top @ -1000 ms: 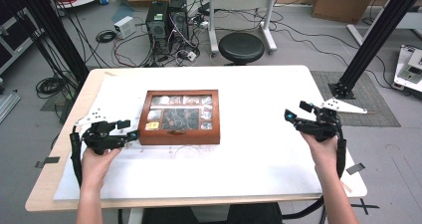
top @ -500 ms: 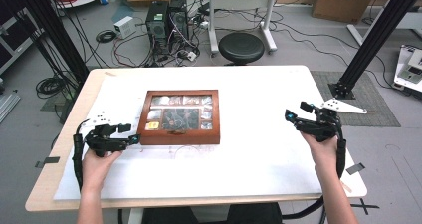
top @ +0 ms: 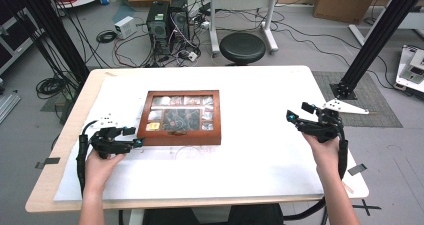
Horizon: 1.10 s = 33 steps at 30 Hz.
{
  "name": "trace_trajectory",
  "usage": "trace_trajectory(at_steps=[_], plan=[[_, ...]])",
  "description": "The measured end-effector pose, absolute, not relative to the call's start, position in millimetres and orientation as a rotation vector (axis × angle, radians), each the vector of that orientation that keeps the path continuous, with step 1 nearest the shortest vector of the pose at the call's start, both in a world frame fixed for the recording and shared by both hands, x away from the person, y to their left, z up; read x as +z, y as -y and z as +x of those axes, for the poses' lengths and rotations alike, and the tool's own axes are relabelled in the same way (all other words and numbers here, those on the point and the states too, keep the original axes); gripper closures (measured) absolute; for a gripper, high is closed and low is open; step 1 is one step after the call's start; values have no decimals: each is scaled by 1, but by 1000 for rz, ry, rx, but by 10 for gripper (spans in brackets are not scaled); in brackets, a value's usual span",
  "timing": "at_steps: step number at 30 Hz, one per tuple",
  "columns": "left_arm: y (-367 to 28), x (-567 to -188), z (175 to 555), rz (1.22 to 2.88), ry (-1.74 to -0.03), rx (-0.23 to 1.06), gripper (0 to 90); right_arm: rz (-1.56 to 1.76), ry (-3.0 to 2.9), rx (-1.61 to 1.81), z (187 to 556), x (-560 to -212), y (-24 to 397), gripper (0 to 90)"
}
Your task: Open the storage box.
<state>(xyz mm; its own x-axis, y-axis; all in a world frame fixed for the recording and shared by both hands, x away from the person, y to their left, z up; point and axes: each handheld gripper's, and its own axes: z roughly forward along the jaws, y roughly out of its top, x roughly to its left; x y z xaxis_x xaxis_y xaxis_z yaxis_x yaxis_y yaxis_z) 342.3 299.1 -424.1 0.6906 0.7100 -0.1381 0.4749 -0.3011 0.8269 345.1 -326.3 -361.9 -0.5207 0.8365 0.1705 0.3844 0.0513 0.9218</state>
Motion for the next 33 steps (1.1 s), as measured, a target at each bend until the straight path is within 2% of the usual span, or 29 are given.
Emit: trace_trajectory(at_steps=[15,17,33], plan=[[-291,-426,343,2056,-884,348,454,1222,-1932,1463,346,-363,326,223],[-290,-425,342,2064,-872,351,492,1223,-1932,1461,346,-363,326,223],[-288,-416,340,2053,-872,368,534,1219,-1942,1440,347,-364,322,228]])
